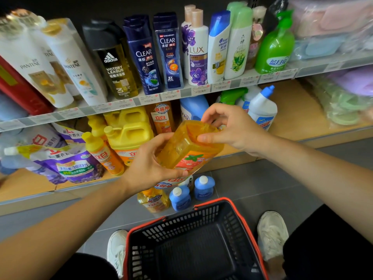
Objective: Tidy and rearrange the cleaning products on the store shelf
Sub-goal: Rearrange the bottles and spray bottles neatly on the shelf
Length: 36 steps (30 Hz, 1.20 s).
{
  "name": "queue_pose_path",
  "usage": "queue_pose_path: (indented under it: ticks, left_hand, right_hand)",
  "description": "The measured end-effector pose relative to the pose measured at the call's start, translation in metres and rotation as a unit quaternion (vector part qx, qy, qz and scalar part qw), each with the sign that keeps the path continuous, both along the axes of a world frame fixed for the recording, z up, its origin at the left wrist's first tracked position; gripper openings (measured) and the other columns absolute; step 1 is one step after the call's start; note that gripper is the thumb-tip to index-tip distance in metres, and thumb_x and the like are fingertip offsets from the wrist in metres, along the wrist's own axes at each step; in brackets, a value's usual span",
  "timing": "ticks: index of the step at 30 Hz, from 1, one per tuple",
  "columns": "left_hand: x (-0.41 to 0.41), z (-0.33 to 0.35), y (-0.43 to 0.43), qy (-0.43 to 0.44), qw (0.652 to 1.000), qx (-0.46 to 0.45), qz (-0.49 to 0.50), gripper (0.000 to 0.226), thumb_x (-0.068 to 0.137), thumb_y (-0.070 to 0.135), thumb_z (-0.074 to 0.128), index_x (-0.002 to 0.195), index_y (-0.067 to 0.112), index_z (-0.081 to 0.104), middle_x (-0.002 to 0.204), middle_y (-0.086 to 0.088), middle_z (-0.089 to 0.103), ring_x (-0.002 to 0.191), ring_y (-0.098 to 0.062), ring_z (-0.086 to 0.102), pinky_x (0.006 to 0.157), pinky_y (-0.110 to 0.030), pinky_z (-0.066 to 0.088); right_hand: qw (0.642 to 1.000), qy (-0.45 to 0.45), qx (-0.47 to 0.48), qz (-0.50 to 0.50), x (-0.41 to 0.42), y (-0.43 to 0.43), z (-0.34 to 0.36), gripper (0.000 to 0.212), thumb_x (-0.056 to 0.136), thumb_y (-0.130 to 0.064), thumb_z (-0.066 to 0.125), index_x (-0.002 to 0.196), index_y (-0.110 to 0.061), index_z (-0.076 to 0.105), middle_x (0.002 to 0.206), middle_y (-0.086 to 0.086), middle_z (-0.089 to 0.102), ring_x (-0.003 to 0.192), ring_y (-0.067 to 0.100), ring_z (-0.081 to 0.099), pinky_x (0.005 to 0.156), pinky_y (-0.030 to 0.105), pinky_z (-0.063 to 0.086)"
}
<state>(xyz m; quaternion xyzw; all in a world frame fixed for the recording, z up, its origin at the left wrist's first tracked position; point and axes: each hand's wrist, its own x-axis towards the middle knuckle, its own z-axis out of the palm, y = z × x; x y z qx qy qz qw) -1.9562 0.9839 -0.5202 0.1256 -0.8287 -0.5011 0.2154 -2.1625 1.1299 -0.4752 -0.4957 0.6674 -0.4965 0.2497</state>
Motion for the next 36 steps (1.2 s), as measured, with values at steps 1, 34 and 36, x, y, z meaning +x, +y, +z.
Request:
queue_pose_path:
  ticks: [1, 34, 36]
  left_hand:
    - [0.000, -0.001, 0.000, -0.003, 1.000, -0.005, -0.005, 0.083, 0.061, 0.023, 0.097, 0.134, 0.014, 0.058, 0.120, 0.005, 0.070, 0.113, -0.014, 0.068, 0.091, -0.028, 0.057]
    - [-0.017, 0.008, 0.005, 0.046, 0.937, 0.324, 0.120, 0.063, 0.074, 0.021, 0.080, 0.129, 0.000, 0.057, 0.118, -0.011, 0.074, 0.107, -0.028, 0.072, 0.083, -0.039, 0.061]
    - [-0.018, 0.004, 0.009, 0.033, 0.928, 0.354, 0.114, 0.062, 0.075, 0.025, 0.078, 0.130, 0.002, 0.058, 0.118, -0.010, 0.074, 0.106, -0.028, 0.073, 0.078, -0.036, 0.062]
  right_hand:
    - [1.000, -0.002, -0.002, -0.006, 0.002, -0.001, -0.001, 0.041, 0.059, -0.038, 0.086, 0.090, -0.019, 0.066, 0.090, 0.002, 0.067, 0.080, 0.011, 0.061, 0.076, 0.032, 0.053]
    - [0.968, 0.055, 0.217, 0.113, 0.043, 0.036, -0.110, 0.036, 0.084, -0.021, 0.078, 0.118, -0.028, 0.070, 0.095, -0.009, 0.071, 0.088, 0.003, 0.064, 0.076, 0.020, 0.053]
    - [0.971, 0.079, 0.200, 0.105, 0.041, 0.042, -0.108, 0.019, 0.083, -0.018, 0.079, 0.102, -0.022, 0.076, 0.082, -0.009, 0.067, 0.073, -0.001, 0.060, 0.066, 0.014, 0.046]
